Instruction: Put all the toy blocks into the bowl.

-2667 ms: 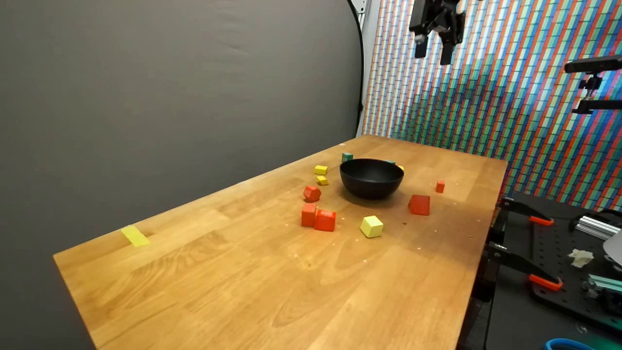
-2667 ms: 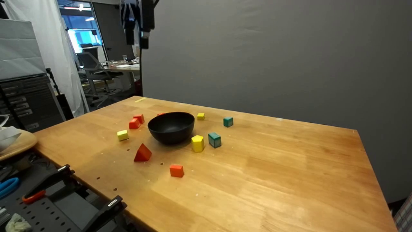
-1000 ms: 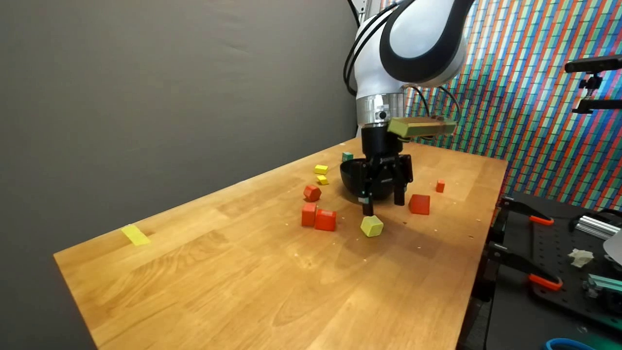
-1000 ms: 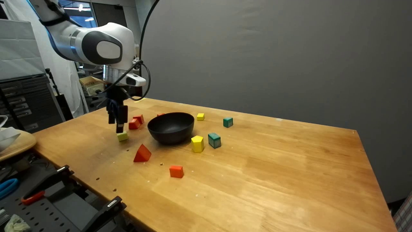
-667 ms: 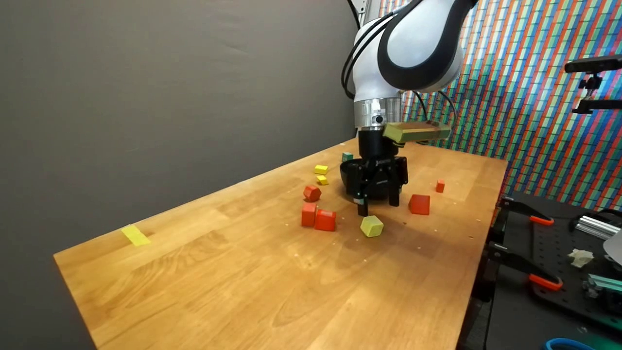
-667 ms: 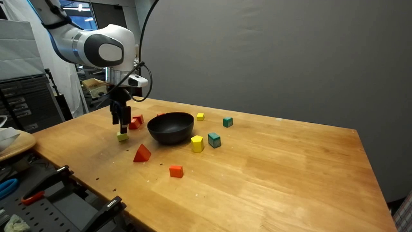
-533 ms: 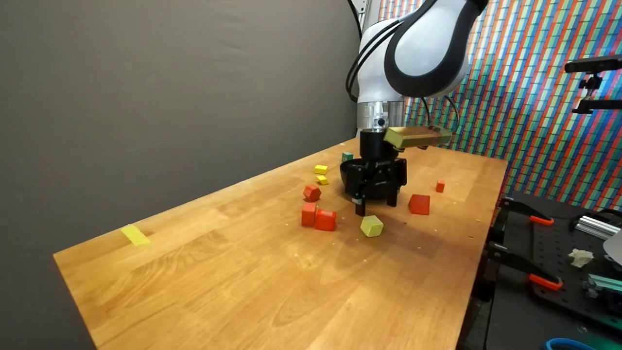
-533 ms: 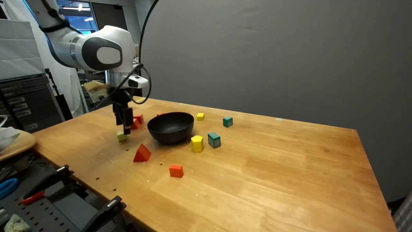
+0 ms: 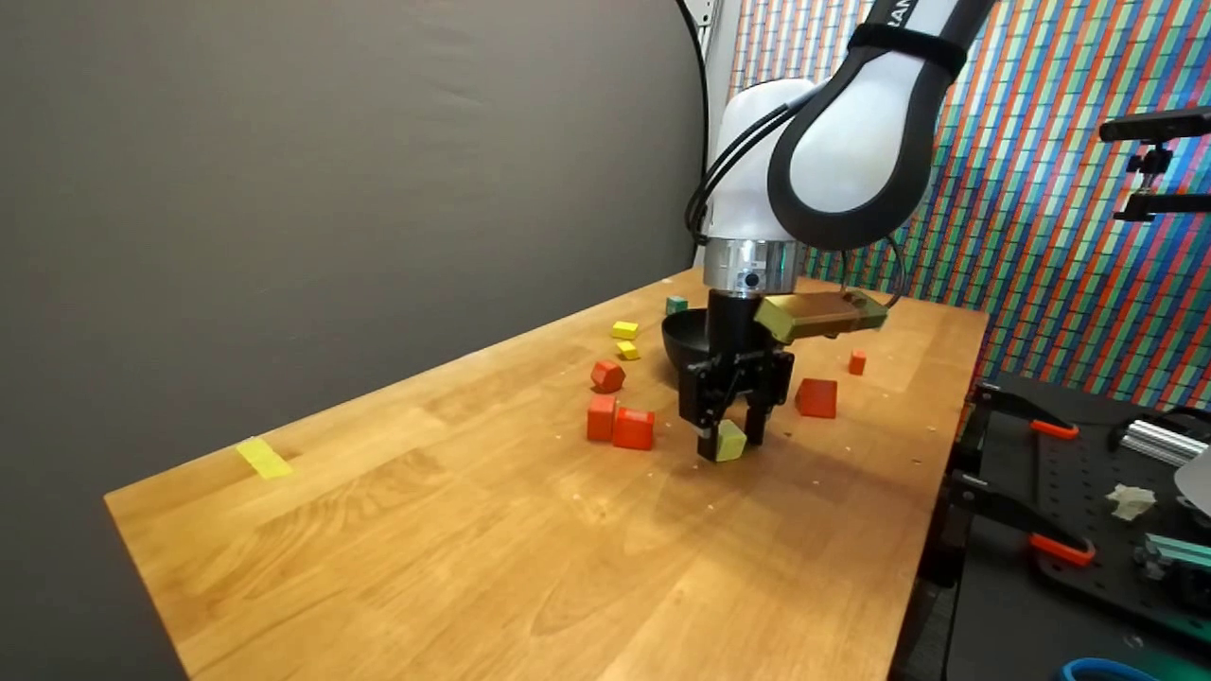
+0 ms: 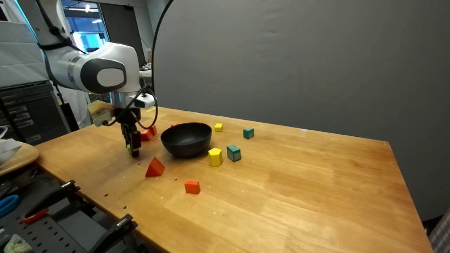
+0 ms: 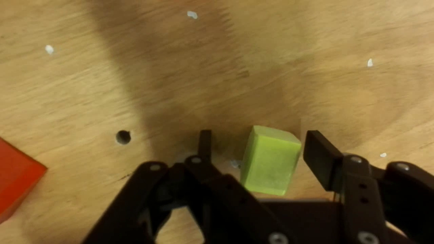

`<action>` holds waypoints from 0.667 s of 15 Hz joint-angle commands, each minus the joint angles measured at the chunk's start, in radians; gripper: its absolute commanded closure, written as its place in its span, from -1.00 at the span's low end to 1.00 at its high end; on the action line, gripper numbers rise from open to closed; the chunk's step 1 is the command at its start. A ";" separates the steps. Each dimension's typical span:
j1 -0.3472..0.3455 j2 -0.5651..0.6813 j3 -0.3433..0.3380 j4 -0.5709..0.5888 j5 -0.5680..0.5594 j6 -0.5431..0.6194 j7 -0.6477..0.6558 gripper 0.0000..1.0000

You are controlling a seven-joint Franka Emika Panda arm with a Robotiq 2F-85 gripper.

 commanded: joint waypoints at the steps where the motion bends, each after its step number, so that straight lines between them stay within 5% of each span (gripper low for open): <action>1: 0.005 -0.001 0.010 -0.006 0.029 0.034 -0.009 0.16; 5: -0.001 -0.088 -0.018 -0.065 0.018 0.025 -0.002 0.76; 10: 0.003 -0.272 -0.144 -0.200 -0.048 0.122 0.073 0.80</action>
